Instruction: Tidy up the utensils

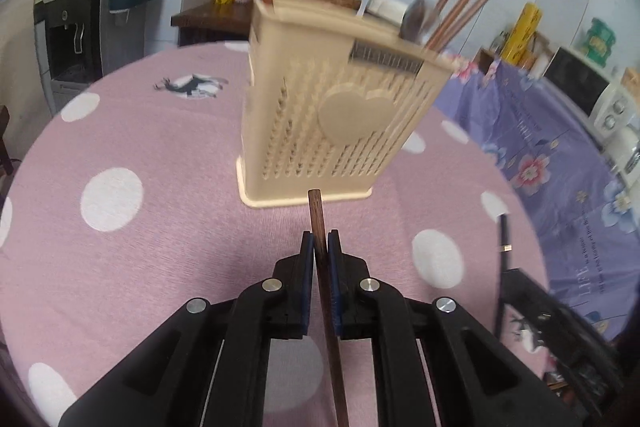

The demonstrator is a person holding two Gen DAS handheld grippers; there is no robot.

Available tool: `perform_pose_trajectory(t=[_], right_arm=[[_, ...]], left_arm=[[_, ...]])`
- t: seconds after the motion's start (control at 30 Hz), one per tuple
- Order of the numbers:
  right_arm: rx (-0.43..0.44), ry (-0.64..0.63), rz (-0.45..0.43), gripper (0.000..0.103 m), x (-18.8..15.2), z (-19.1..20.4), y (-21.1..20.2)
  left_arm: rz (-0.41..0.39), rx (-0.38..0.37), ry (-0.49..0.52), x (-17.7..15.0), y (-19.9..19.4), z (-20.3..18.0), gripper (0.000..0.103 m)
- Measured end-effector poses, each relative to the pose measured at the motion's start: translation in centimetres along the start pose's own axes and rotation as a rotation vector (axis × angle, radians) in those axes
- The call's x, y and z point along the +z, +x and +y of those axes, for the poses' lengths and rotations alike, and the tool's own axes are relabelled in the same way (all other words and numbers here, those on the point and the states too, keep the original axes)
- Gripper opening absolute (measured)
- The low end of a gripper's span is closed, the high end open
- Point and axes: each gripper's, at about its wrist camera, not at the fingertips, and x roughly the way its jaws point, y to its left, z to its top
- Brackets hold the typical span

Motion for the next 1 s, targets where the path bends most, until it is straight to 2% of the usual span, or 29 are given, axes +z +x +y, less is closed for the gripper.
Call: perform_pose_trajectory(t=[0.1, 0.17, 0.27, 0.4, 0.47, 0.57, 0.6, 0.63, 0.67, 0.7, 0.8, 0.97, 1.0], right_arm=[[0.054, 0.006, -0.011, 0.008, 0.4, 0.0, -0.8], [0.087, -0.004, -0.024, 0.008, 0.7, 0.1, -1.7], [0.132, -0.032, -0.047, 0.008, 0.9, 0.7, -3.2], [0.142, -0.080, -0.066, 0.008, 1.1, 1.7, -4.2], [0.133, -0.070, -0.061, 0.008, 1.1, 1.7, -4.1], [0.111, -0.066, -0.071, 0.008, 0.9, 1.7, -4.3], [0.101, -0.068, -0.075, 0.008, 0.8, 1.7, -4.3], [0.091, -0.071, -0.075, 0.008, 0.7, 1.8, -4.3], [0.085, -0.071, -0.074, 0.008, 0.7, 1.8, -4.3], [0.086, -0.069, -0.072, 0.008, 0.6, 1.8, -4.3], [0.079, -0.069, -0.074, 0.008, 0.5, 1.7, -4.3], [0.074, -0.073, -0.075, 0.008, 0.3, 1.7, -4.4], [0.072, -0.077, -0.076, 0.008, 0.2, 1.7, -4.5]], left_arm=[[-0.058, -0.041, 0.000, 0.5, -3.6, 0.2, 0.008], [-0.097, -0.060, 0.015, 0.7, -5.8, 0.1, 0.002], [-0.137, -0.097, 0.022, 0.6, -8.7, 0.3, 0.002], [-0.166, -0.083, 0.037, 0.9, -9.8, 0.6, 0.002], [-0.140, -0.094, 0.010, 1.1, -9.1, 1.2, 0.002], [-0.079, -0.046, 0.021, 0.8, -7.2, 1.5, 0.002], [-0.059, -0.037, 0.011, 0.6, -6.4, 1.8, 0.007], [-0.036, -0.022, 0.009, 0.5, -5.4, 1.7, 0.013], [-0.022, -0.003, 0.011, 0.3, -4.7, 1.8, 0.035], [-0.013, 0.011, 0.005, 0.0, -3.9, 1.8, 0.048], [0.054, 0.040, 0.019, -0.9, -1.0, 1.1, 0.049], [0.138, 0.151, 0.085, -2.3, 3.9, -0.2, 0.049], [0.148, 0.165, 0.091, -2.5, 4.5, -0.4, 0.045]])
